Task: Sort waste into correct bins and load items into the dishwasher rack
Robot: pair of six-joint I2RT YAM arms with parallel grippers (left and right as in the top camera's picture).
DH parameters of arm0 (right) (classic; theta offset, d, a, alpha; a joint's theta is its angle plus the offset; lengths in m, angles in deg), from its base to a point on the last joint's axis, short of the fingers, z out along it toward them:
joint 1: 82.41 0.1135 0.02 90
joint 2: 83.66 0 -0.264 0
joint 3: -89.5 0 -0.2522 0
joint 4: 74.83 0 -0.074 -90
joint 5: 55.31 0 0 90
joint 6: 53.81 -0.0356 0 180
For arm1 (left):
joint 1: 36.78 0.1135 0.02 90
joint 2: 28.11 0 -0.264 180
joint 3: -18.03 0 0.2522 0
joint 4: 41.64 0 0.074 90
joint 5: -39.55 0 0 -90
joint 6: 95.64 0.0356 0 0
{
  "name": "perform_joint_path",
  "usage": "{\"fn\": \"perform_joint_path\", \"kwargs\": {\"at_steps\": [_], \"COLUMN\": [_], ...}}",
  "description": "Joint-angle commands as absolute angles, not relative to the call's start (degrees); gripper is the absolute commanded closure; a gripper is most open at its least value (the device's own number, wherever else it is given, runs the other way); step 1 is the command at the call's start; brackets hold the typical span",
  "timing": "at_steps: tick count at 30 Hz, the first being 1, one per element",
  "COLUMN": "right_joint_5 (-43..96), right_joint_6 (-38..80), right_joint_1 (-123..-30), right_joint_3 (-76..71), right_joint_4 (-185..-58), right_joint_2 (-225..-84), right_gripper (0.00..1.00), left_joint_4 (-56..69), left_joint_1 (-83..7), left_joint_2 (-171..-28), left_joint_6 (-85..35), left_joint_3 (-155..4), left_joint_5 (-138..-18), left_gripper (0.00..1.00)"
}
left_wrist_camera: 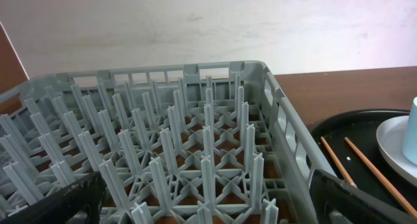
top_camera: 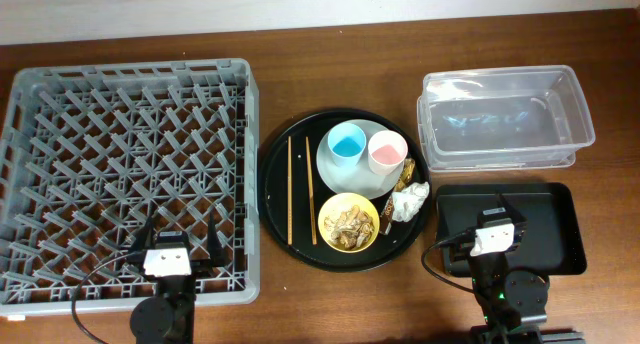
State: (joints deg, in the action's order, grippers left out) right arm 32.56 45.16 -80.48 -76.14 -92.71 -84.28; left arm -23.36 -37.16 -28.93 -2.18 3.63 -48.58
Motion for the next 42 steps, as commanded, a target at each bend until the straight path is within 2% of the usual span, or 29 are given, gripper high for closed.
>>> {"fn": "perform_joint_path", "kwargs": {"at_steps": [1, 36, 39, 42], "right_joint_5": [33.0, 33.0, 33.0, 33.0], "right_joint_6": [44.9, 44.9, 44.9, 44.9], "right_joint_1": [-80.2, -80.2, -80.2, -80.2], "right_joint_3": [-76.4, -76.4, -76.4, -76.4], "right_joint_4": [-93.1, -93.1, -93.1, -93.1], "right_joint_2": [-83.9, -83.9, -83.9, -83.9], "right_gripper": [0.01, 0.01, 0.01, 0.01], "left_joint_4": [-23.1, -23.1, -24.0, -30.7], "left_joint_1": [-37.5, -37.5, -37.5, -37.5], "left_joint_2": [-28.5, -28.5, -28.5, -28.4], "left_joint_6": [-1.7, -1.7, -1.7, -1.7], "left_joint_3": [3.8, 3.8, 3.7, 3.5], "left_joint_5": [-49.4, -49.4, -54.0, -58.4], "left_gripper": [0.01, 0.01, 0.01, 0.01]}}
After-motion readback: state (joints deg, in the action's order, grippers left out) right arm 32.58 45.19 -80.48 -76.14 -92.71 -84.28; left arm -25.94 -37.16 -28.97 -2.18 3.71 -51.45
